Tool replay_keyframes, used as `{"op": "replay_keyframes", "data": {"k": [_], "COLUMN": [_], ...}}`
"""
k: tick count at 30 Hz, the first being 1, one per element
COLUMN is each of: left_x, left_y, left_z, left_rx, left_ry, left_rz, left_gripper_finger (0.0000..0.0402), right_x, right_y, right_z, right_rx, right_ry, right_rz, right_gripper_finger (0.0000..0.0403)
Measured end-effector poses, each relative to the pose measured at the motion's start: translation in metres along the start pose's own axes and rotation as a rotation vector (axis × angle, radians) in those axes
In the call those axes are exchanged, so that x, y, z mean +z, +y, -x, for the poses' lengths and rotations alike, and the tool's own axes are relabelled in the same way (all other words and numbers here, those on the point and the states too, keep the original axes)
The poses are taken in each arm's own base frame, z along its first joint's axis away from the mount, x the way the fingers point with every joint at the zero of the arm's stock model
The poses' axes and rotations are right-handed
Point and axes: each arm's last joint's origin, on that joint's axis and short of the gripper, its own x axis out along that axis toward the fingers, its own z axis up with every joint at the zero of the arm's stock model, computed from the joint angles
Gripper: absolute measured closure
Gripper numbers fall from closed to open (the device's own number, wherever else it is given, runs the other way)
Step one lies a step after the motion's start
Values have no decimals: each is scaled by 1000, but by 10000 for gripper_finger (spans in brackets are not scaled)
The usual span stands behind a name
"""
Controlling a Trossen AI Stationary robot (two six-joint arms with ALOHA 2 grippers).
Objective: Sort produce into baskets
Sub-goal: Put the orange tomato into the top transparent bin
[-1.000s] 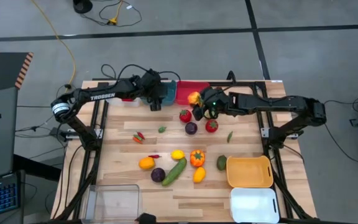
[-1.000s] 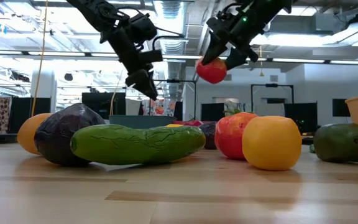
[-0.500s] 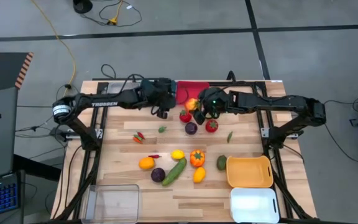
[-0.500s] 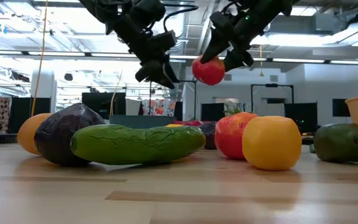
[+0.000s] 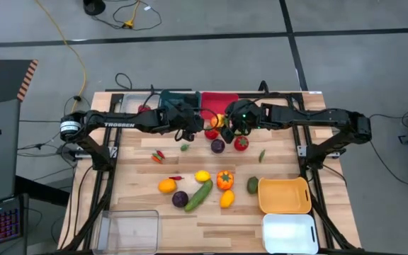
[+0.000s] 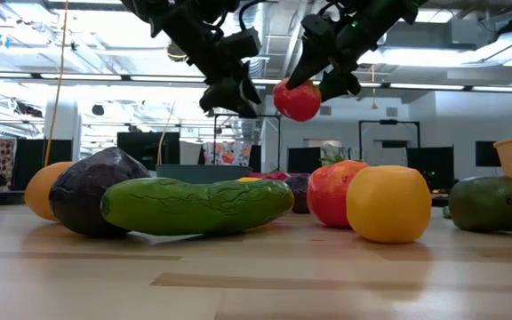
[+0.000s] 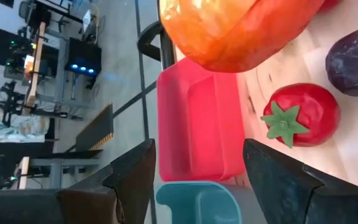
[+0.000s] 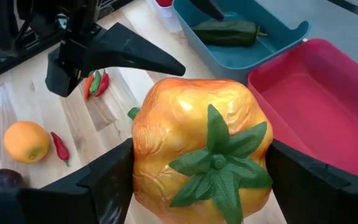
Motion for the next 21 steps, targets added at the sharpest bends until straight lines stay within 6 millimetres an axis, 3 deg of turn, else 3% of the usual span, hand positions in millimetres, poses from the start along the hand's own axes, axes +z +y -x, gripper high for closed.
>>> {"op": "replay_keyframes", "data": {"k": [11,21], "left_x": [6,18], "left_y": [-5,-9], "left_z": [4,9], "left_rx": [28,50], "left_ry": [24,-45], "left_rz": [-7,2], "left_gripper_finger": [169,125], "right_x": [0,0], "right_y": [0,0], "right_z": [0,0], "right_rx": [0,12], "right_ry": [0,4], "right_rz": [0,0], "right_gripper_finger": [61,62]}}
